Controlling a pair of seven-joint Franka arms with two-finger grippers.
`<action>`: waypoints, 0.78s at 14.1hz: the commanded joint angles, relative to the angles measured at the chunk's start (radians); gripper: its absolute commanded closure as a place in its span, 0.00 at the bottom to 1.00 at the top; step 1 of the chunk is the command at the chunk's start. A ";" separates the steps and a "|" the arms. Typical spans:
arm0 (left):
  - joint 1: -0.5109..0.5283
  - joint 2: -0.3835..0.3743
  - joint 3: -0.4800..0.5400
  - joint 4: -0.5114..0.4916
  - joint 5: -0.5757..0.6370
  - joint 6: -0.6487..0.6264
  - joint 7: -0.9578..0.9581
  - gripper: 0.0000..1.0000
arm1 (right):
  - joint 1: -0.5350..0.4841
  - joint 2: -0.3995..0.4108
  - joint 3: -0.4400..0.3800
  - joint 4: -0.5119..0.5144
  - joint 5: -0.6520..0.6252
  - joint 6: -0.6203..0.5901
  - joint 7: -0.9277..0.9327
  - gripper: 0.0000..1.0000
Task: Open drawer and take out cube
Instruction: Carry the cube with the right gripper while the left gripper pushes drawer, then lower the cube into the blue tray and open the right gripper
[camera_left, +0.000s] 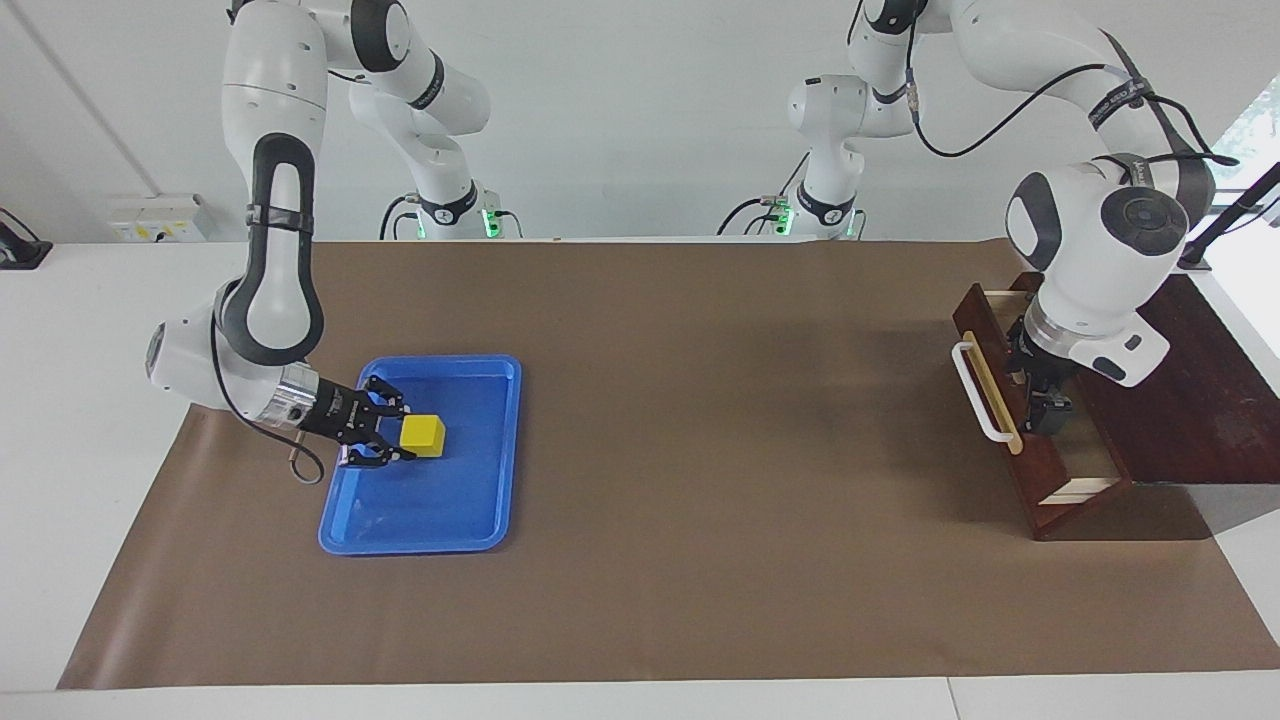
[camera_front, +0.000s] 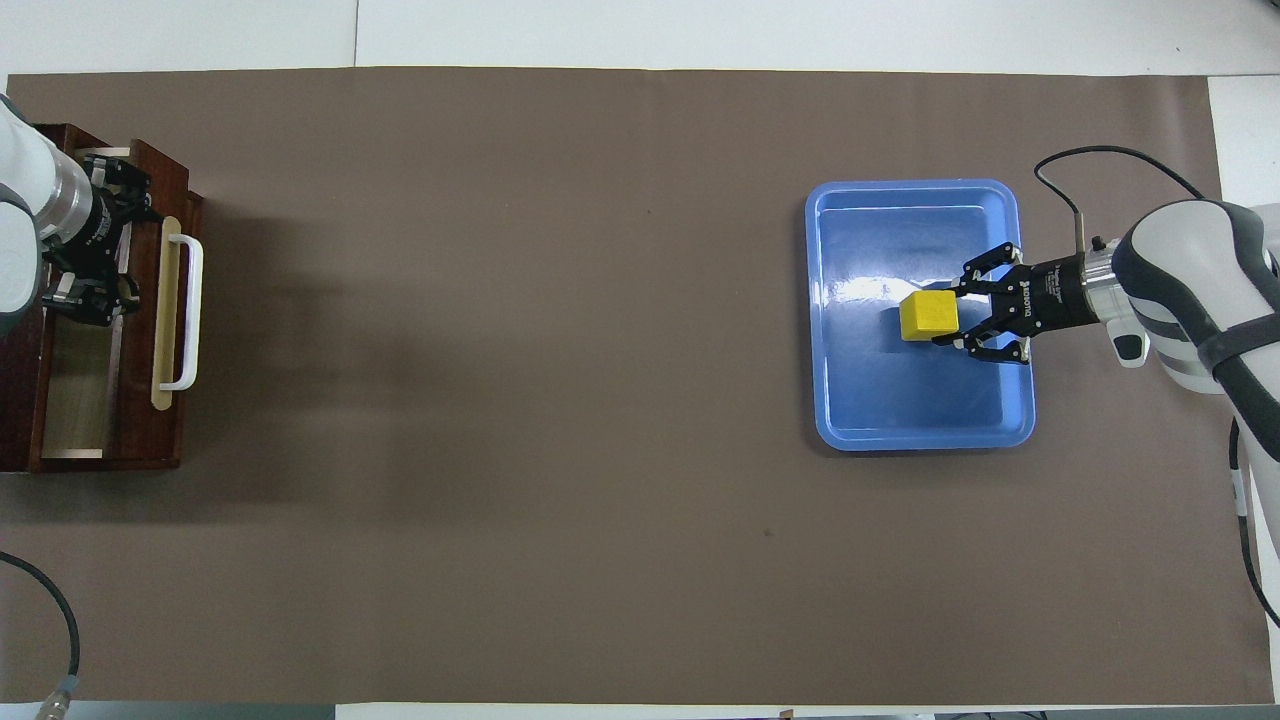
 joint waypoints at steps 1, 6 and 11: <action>0.012 -0.012 0.047 -0.029 -0.022 0.046 0.084 0.00 | -0.002 -0.042 0.003 -0.068 -0.009 0.061 -0.024 1.00; 0.016 -0.012 0.092 -0.034 -0.033 0.054 0.175 0.00 | 0.006 -0.045 0.003 -0.081 -0.008 0.090 -0.021 1.00; 0.027 -0.012 0.109 -0.034 -0.033 0.054 0.215 0.00 | 0.007 -0.046 0.003 -0.061 -0.009 0.080 -0.015 0.17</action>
